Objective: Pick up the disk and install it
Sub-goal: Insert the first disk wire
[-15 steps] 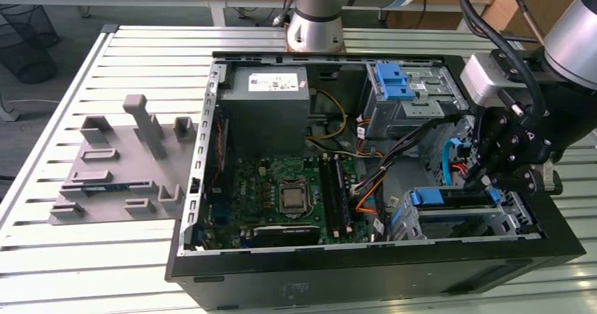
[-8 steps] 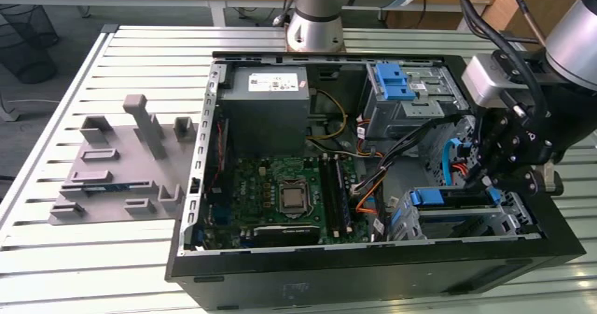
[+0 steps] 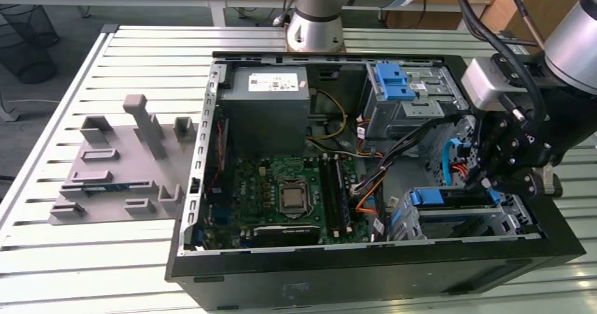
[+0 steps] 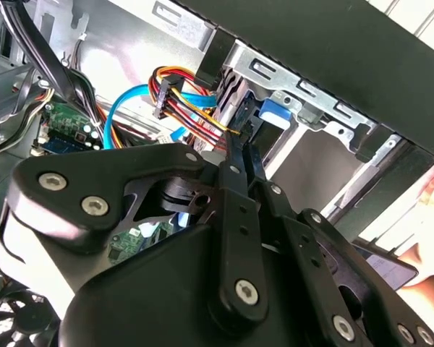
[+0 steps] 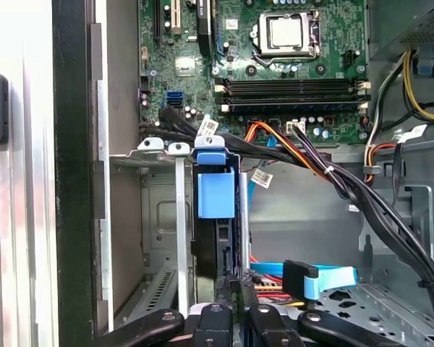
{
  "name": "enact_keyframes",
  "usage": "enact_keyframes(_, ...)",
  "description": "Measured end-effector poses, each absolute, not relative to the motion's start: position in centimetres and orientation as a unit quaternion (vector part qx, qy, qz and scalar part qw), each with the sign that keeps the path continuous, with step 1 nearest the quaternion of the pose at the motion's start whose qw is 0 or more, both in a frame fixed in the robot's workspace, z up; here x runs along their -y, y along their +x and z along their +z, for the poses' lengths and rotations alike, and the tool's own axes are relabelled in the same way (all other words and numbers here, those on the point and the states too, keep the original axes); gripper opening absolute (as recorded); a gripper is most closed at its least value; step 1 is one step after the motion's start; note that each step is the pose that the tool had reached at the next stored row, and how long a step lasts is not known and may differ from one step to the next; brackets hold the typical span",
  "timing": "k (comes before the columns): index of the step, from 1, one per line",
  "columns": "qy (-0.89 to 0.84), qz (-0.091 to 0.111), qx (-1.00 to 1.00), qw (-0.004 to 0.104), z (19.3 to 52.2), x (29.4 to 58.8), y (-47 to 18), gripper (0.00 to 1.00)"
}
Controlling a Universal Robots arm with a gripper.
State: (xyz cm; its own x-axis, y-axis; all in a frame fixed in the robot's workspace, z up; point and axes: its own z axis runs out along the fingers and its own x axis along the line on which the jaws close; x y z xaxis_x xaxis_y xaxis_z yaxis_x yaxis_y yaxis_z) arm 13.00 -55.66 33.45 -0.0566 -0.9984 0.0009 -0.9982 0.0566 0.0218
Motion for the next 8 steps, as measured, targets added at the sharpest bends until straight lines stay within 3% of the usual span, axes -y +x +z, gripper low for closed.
enact_keyframes(8, 0.687, -0.008, 0.727, 0.009, 33.04, 55.67, 13.0, 0.16)
